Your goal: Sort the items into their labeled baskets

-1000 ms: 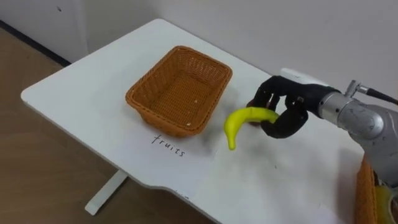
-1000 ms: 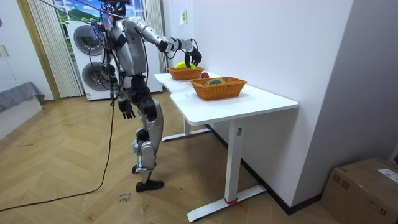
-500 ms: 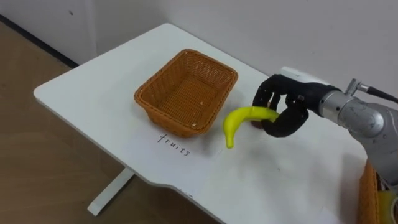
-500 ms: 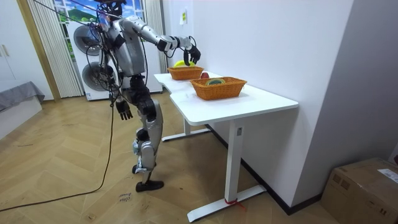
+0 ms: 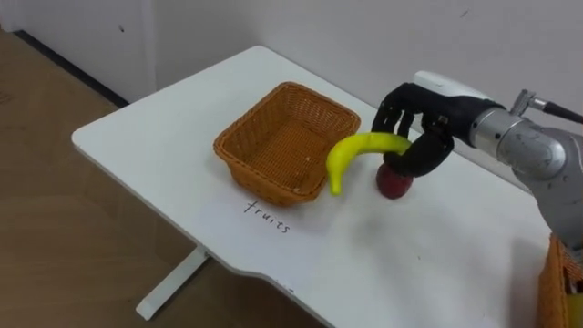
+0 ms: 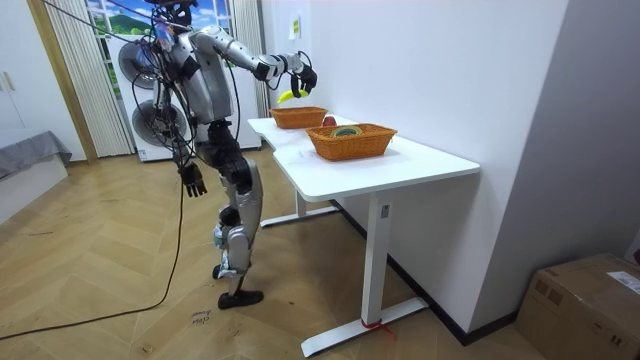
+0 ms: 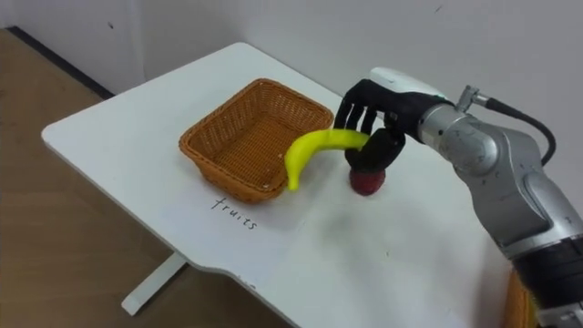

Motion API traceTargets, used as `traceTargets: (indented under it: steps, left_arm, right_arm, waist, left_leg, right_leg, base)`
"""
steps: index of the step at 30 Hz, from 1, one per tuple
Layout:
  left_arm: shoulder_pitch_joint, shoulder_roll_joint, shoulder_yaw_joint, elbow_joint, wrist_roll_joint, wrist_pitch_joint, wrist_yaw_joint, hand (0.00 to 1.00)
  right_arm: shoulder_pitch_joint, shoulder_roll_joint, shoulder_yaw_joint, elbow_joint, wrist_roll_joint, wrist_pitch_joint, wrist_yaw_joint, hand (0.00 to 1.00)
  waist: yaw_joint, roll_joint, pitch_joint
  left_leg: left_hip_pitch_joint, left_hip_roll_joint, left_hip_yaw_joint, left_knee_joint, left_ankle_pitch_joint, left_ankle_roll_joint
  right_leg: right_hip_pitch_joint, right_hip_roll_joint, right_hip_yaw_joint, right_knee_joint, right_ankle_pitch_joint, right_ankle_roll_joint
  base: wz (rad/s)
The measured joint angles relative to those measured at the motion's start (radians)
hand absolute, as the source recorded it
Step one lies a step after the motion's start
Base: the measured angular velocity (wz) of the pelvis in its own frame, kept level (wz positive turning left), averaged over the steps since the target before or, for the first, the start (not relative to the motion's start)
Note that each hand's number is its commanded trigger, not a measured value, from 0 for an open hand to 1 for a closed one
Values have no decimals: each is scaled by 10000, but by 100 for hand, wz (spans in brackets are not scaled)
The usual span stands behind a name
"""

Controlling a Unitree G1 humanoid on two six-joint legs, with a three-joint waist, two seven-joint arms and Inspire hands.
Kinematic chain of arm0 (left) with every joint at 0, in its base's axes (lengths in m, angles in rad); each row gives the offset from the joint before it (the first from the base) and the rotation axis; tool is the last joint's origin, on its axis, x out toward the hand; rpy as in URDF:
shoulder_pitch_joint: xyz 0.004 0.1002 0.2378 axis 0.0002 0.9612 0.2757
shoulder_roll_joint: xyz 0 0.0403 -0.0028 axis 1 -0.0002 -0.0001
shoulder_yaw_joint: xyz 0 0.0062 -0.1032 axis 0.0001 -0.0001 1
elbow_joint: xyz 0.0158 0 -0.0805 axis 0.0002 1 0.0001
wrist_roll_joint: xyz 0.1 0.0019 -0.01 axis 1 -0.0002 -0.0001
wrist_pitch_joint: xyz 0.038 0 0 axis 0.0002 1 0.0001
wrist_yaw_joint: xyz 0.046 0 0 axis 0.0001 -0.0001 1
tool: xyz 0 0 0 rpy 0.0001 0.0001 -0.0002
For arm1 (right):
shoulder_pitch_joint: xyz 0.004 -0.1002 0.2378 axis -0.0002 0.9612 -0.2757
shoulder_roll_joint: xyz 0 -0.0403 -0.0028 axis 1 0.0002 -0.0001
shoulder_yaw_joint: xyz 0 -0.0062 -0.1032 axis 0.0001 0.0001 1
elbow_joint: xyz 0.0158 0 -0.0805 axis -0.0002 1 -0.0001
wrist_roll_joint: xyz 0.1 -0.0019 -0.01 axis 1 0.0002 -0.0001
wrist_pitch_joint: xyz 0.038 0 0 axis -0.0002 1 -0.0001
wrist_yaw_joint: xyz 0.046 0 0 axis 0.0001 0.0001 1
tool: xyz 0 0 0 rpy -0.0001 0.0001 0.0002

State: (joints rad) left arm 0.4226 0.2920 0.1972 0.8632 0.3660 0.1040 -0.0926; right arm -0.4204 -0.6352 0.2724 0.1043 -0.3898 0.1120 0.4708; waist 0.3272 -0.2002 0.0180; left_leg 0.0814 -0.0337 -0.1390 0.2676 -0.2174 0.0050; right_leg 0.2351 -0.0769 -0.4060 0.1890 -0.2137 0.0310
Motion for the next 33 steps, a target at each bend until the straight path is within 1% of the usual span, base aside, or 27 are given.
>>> traceTargets:
  steps: [2, 5, 7, 10, 12, 13, 15, 16, 17, 18, 20, 24, 25, 27, 28, 29, 33]
  left_arm:
    - [65, -3, 0, -4, 0, 9, -99, 0]
    - [116, -3, 1, -3, 0, 75, -256, 0]
    - [129, -3, 56, -6, 0, 84, -310, 0]
    - [162, -4, 221, -11, -1, 85, -362, 0]
    - [192, -4, 316, -6, 0, 91, -400, 0]
    - [204, 3, 362, -4, 0, 113, -411, 0]
    - [233, 0, 362, -4, -1, 194, -421, 0]
    - [285, 5, 370, -4, 0, 212, -418, 0]
    - [312, 14, 375, -3, 0, 220, -412, 0]
    - [367, 32, 389, 7, 3, 223, -390, 0]
    - [406, 41, 391, 14, -2, 221, -188, 0]
    - [437, 54, 357, 17, -4, 211, 18, 0]
    - [448, 69, 355, 17, -2, 211, 20, 0]
    - [475, 141, 355, 15, -2, 212, 15, 0]
    - [479, 224, 356, 11, -3, 213, 15, 0]
    - [480, 296, 355, -1, -3, 214, 15, 0]
    - [451, 390, 357, -63, -2, 203, 14, 0]
  right_arm:
    - [0, 0, 0, 2, 0, 6, -7, 100]
    - [1, 0, 0, 2, 1, 14, -9, 100]
    - [0, 2, 0, 2, 9, 15, -19, 100]
    - [0, 1, -4, 3, 24, 14, -52, 100]
    - [0, 0, -5, 10, 46, 20, -102, 100]
    - [0, -1, -28, 24, 45, 48, -104, 100]
    - [-8, -1, -49, 100, 62, 113, -115, 100]
    - [-35, 0, -45, 261, 91, 108, -123, 100]
    - [-72, 0, -40, 408, 171, 107, -125, 100]
    - [-155, -1, -39, 690, 276, 124, -137, 100]
    - [-422, -3, -3, 1207, 294, 126, -287, 100]
    - [-845, -13, 307, 2077, 373, 74, -553, 100]
    - [-991, -12, 410, 2404, 372, 87, -627, 100]
    - [-1190, -12, 621, 2805, 375, 107, -761, 100]
    - [-1198, -12, 636, 2922, 378, 96, -786, 100]
    - [-1240, -12, 673, 3159, 379, 71, -841, 100]
    - [-1472, -64, 917, 3720, 323, 115, -1084, 100]
  waist:
    - [82, 14, 5]
    - [95, 37, -3]
    - [131, 49, -6]
    - [198, 44, -9]
    - [250, 40, -13]
    - [244, 25, -24]
    - [338, -6, -82]
    - [415, -48, -135]
    - [441, -74, -153]
    - [499, -137, -193]
    - [666, -238, -164]
    - [863, -313, -129]
    - [925, -348, -114]
    - [923, -418, -77]
    - [932, -486, -42]
    - [933, -522, -25]
    - [913, -546, -36]
  left_leg:
    - [-6, -40, -87, 36, -5, 7]
    - [-14, -141, -270, 63, 5, 32]
    - [-10, -163, -312, 69, 11, 50]
    - [-8, -170, -356, 72, 11, 51]
    - [-13, -186, -437, 72, 13, 49]
    - [-13, -224, -546, 77, 14, 49]
    - [2, -278, -616, 64, 24, 62]
    - [6, -290, -636, 58, 31, 72]
    - [7, -302, -674, 59, 33, 75]
    - [10, -324, -751, 58, 37, 80]
    - [29, -333, -831, 55, 39, 79]
    - [24, -323, -903, 60, 46, 67]
    - [-2, -335, -909, 61, 46, 67]
    - [-36, -347, -946, 61, 47, 65]
    - [-64, -357, -979, 66, 48, 63]
    - [-92, -360, -996, 87, 47, 63]
    - [-387, -427, -1106, 271, 46, 66]
  right_leg:
    - [49, -28, -102, 0, -19, 31]
    - [129, -89, -212, 3, -50, 80]
    - [170, -111, -346, 2, -51, 83]
    - [184, -114, -394, 14, -54, 89]
    - [222, -115, -503, 12, -61, 99]
    - [267, -134, -632, 12, -82, 134]
    - [292, -171, -641, 12, -129, 172]
    - [306, -180, -671, 12, -140, 179]
    - [321, -184, -690, 12, -141, 182]
    - [320, -192, -736, 11, -142, 183]
    - [327, -195, -745, 38, -156, 206]
    - [291, -207, -791, 177, -164, 217]
    - [274, -221, -858, 179, -173, 232]
    - [258, -230, -923, 180, -179, 239]
    - [251, -229, -933, 179, -186, 238]
    - [244, -224, -927, 177, -186, 238]
    - [79, -228, -944, 168, -187, 238]
  base:
    - [12]
    - [18]
    - [12]
    - [5]
    - [12]
    - [24]
    - [16]
    - [6]
    - [13]
    - [19]
    - [13]
    - [6]
    - [5]
    - [5]
    - [6]
    - [6]
    - [9]
